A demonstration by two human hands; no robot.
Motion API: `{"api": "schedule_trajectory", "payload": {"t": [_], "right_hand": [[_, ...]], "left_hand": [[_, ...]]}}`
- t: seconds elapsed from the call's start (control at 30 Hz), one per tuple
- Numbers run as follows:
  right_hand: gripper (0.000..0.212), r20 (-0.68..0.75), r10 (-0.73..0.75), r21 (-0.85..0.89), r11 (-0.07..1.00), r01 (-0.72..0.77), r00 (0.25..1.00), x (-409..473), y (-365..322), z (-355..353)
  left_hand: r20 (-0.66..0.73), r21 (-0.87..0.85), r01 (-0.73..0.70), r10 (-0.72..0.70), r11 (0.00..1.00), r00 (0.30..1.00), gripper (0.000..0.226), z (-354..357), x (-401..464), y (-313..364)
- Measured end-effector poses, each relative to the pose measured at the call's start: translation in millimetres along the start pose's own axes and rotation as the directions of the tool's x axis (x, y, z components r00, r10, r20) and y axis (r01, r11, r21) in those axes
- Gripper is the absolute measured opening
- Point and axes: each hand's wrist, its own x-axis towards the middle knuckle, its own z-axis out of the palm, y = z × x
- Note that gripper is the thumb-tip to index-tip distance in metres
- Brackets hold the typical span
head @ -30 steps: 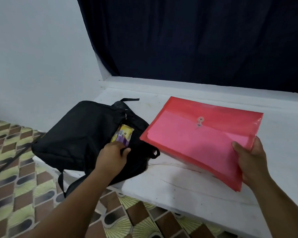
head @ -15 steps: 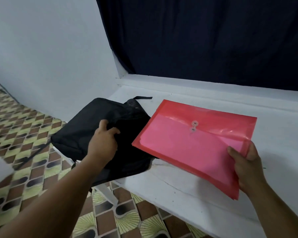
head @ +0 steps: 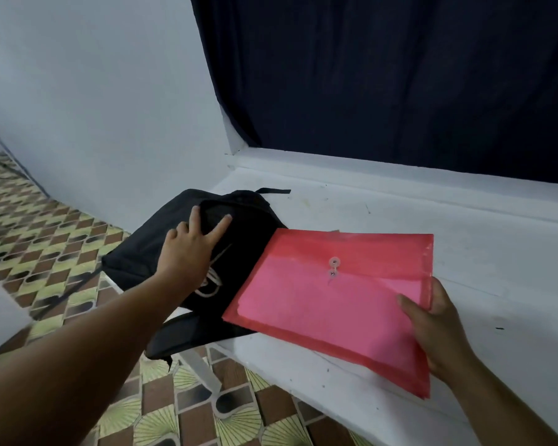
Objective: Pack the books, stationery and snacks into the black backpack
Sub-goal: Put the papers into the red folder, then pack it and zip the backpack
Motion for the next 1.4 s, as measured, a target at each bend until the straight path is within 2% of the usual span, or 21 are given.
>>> {"api": "schedule_trajectory", "payload": {"t": [0.1, 0.17, 0.23, 0.3, 0.33, 0.4, 0.47, 0.57, 0.63, 0.67, 0.8, 1.03, 1.17, 1.3, 1.4], "right_hand": [[0.031, 0.037, 0.008, -0.009, 1.0, -0.007, 0.999, 0.1, -11.0, 10.5], [0.032, 0.054, 0.012, -0.021, 1.0, -0.011, 0.998, 1.0, -20.8, 15.7], [0.03, 0.057, 0.01, -0.042, 0.999, -0.008, 0.998, 3.9, -31.4, 18.9], [0.031, 0.063, 0.006, -0.078, 0.997, -0.001, 0.998, 7.2, -42.9, 21.0], [0.032, 0.07, -0.002, -0.091, 0.996, 0.008, 0.998, 8.3, -48.8, 22.2], [0.036, 0.079, -0.016, -0.113, 0.993, 0.024, 0.997, 10.1, -57.5, 24.7], [0.036, 0.08, -0.021, -0.125, 0.992, 0.031, 0.997, 12.3, -61.8, 27.2], [0.032, 0.086, -0.004, -0.134, 0.991, 0.016, 0.996, 15.5, -62.8, 30.0], [0.031, 0.086, 0.004, -0.142, 0.99, 0.008, 0.996, 16.3, -61.7, 32.3], [0.032, 0.079, 0.005, -0.146, 0.989, 0.007, 0.997, 16.7, -61.3, 33.3], [0.034, 0.084, 0.002, -0.158, 0.987, 0.011, 0.996, 20.0, -65.7, 34.0], [0.034, 0.131, 0.005, -0.155, 0.988, 0.016, 0.991, 28.1, -76.4, 28.8], [0.034, 0.131, 0.02, -0.164, 0.986, 0.002, 0.991, 28.7, -73.7, 25.6], [0.038, 0.118, 0.037, -0.18, 0.984, -0.015, 0.992, 28.6, -67.1, 19.6], [0.036, 0.12, 0.06, -0.185, 0.982, -0.037, 0.991, 31.1, -63.4, 17.4]], "left_hand": [[0.056, 0.084, -0.112, 0.107, 0.99, 0.993, 0.079, 7.4, -2.3, 3.2], [0.129, 0.043, -0.169, 0.162, 0.985, 0.978, 0.074, 15.6, -0.2, 6.2], [0.152, -0.053, -0.096, 0.103, 0.994, 0.983, 0.078, 21.2, 5.4, 6.8], [0.186, -0.053, -0.036, 0.045, 0.998, 0.981, 0.087, 23.3, 13.9, 6.5], [0.192, -0.023, -0.029, 0.033, 0.999, 0.981, 0.083, 23.4, 18.6, 6.6], [0.134, 0.027, -0.049, 0.045, 0.998, 0.99, 0.057, 20.3, 28.5, 5.6], [0.031, -0.002, -0.061, 0.061, 0.998, 0.998, 0.042, 16.1, 37.2, -0.9], [-0.039, -0.214, -0.127, 0.122, 0.969, 0.992, 0.055, 21.3, 43.4, -19.7], [0.048, -0.24, -0.204, 0.221, 0.949, 0.974, 0.078, 21.9, 45.3, -34.7], [0.086, -0.242, -0.22, 0.247, 0.945, 0.965, 0.081, 22.0, 45.6, -39.0], [0.205, -0.119, -0.167, 0.188, 0.979, 0.96, 0.061, 17.1, 43.9, -17.3], [0.172, 0.073, -0.02, 0.007, 0.997, 0.985, 0.078, 37.5, 46.9, 32.0], [0.145, 0.206, -0.098, 0.069, 0.974, 0.987, 0.04, 38.3, 50.2, 48.9], [0.17, 0.187, -0.164, 0.132, 0.969, 0.977, 0.036, 49.6, 47.6, 53.1], [0.201, 0.168, -0.159, 0.124, 0.973, 0.972, 0.037, 52.5, 48.2, 54.2]]}}
